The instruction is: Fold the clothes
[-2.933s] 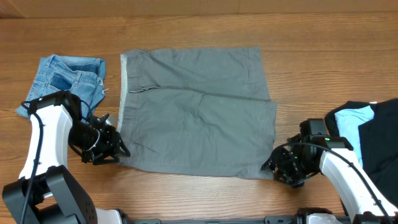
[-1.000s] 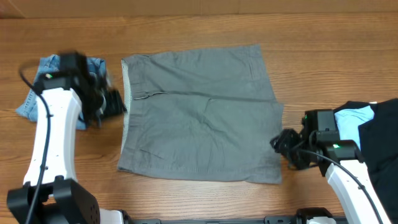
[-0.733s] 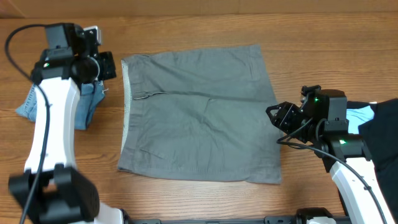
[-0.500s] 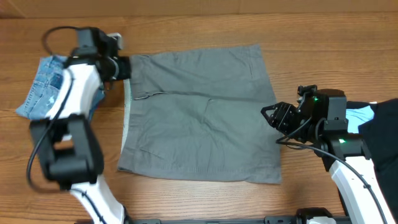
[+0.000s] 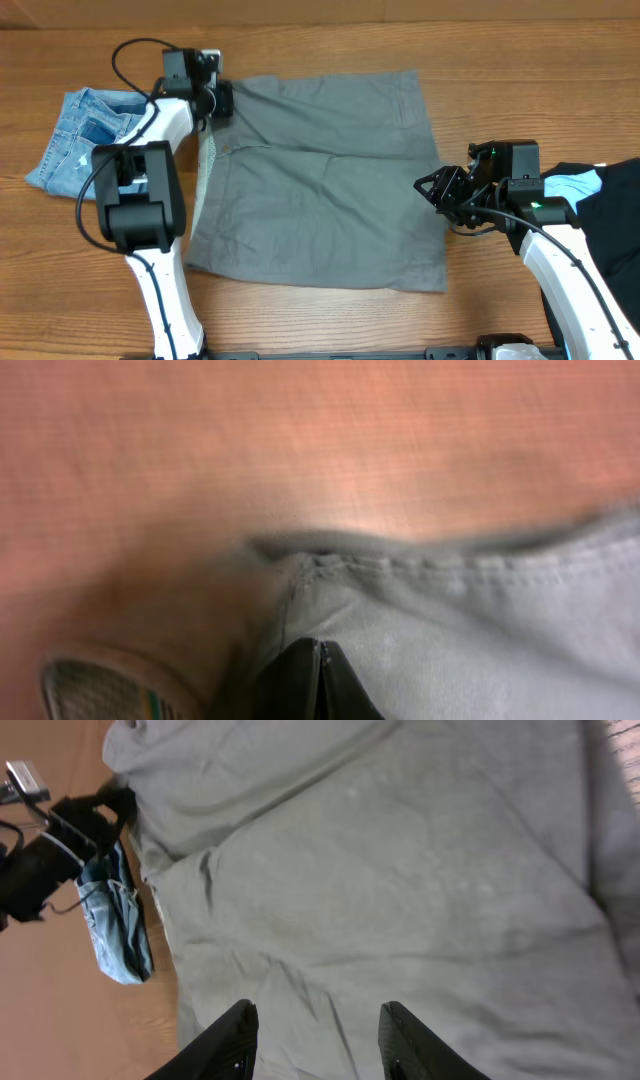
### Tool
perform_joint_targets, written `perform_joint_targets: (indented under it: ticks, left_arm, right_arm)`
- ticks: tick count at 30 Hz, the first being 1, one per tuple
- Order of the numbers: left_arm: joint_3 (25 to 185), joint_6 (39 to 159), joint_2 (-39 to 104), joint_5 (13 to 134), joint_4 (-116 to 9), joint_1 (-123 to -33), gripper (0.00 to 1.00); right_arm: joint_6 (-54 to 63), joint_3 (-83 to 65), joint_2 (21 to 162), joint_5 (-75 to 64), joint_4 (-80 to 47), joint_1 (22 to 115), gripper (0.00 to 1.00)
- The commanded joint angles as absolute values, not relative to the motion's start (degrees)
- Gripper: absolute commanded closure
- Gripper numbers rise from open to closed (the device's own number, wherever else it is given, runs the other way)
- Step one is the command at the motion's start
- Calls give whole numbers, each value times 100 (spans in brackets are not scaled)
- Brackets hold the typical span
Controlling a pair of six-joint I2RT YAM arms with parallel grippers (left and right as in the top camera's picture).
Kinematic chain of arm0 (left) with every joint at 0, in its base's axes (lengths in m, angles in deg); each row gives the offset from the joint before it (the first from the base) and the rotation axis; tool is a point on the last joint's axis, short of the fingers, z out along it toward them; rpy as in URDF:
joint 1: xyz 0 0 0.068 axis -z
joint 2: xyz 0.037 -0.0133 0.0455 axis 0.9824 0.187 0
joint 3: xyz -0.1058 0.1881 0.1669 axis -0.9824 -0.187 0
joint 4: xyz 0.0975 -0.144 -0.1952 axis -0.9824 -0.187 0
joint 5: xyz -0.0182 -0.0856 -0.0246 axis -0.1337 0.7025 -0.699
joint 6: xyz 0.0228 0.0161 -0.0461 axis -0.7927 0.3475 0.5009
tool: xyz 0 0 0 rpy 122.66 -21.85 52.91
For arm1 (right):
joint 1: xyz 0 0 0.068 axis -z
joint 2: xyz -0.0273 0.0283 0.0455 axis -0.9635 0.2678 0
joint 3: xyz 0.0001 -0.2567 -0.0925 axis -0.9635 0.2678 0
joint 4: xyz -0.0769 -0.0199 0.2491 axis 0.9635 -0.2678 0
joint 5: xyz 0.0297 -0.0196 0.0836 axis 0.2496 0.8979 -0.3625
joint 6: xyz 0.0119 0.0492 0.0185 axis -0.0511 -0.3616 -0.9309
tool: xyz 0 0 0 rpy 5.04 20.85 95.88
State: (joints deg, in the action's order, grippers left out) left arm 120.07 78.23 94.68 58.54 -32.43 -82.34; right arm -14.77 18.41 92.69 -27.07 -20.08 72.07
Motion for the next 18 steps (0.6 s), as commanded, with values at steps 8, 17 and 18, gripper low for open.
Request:
perform_joint_targets:
  ticks: [8, 17, 18]
  left_arm:
    - [15292, 7759, 10147, 6004, -5807, -8210, 89]
    - [17141, 7547, 9662, 5991, -10239, -8498, 59]
    - [17141, 7563, 9647, 5996, -10801, -8566, 57]
  right_arm:
    - [-944, 1747, 9269, -2111, -1980, 7190, 56]
    - [-87, 1747, 9872, -1081, -1637, 7192, 42]
    - [60, 1747, 10224, -1075, -1320, 7198, 39]
